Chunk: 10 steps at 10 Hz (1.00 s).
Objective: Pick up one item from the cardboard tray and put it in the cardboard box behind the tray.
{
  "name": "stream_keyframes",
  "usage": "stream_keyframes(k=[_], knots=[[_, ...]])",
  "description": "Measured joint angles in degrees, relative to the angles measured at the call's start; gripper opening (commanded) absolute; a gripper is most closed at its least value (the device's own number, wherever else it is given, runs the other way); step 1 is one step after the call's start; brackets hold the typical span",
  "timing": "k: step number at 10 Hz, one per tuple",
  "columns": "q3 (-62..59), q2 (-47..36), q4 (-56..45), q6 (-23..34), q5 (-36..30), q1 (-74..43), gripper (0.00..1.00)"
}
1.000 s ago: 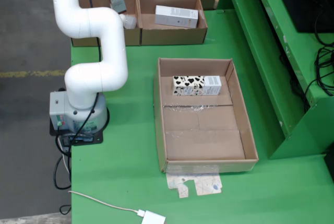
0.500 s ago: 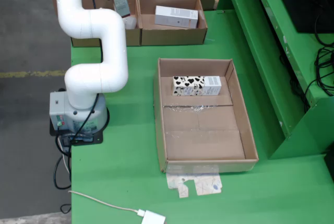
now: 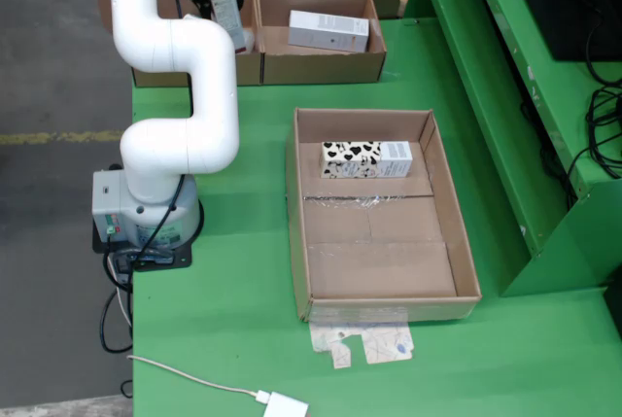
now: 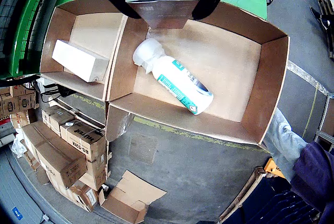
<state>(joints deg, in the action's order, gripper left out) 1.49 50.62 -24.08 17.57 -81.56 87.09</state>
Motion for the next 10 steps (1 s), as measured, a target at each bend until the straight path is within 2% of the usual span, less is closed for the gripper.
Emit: stream_keyframes(k=[4, 10], knots=[[0.09, 5.01, 1.94, 1.23, -1.14, -2.72, 0.0], [0.09, 5.01, 1.94, 1.23, -1.84, -2.9, 0.0]])
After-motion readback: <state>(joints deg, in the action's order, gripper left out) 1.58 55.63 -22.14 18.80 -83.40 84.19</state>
